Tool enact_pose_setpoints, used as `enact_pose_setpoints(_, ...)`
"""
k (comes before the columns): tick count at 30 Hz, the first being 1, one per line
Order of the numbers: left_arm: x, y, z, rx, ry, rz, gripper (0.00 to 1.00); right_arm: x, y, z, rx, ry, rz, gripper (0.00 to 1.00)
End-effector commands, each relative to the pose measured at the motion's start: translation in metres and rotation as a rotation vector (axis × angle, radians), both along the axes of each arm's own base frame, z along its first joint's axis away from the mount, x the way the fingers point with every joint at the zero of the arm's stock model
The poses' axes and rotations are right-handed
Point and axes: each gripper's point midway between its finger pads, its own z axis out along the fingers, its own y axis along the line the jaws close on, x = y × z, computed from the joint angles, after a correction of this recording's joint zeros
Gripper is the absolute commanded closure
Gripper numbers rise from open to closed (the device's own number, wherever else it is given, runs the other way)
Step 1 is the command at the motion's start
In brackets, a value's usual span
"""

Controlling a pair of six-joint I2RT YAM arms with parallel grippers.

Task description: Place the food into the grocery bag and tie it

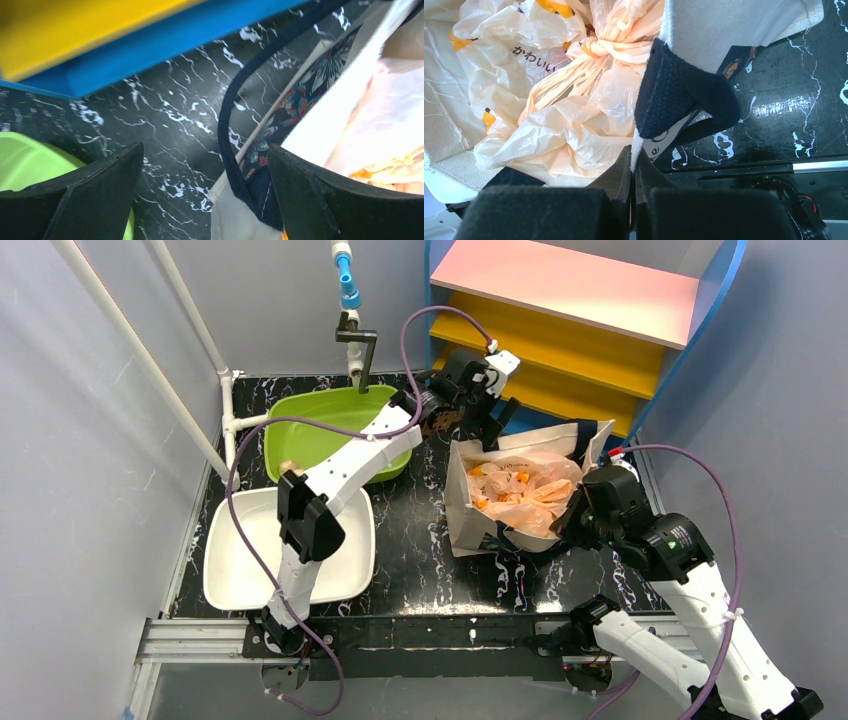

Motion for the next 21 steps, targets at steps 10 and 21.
enact_pose_setpoints(10, -0.053, -0.032, 0.002, -0.199, 0.259, -0.18, 0.16, 0.005, 0.01, 0.018, 0.036, -0.055, 0.057, 0.99)
enact_pose_setpoints(21, -0.064, -0.031, -0.005, -0.205, 0.335, -0.216, 0.65, 0.006, 0.012, 0.017, 0.034, -0.059, 0.071, 0.99)
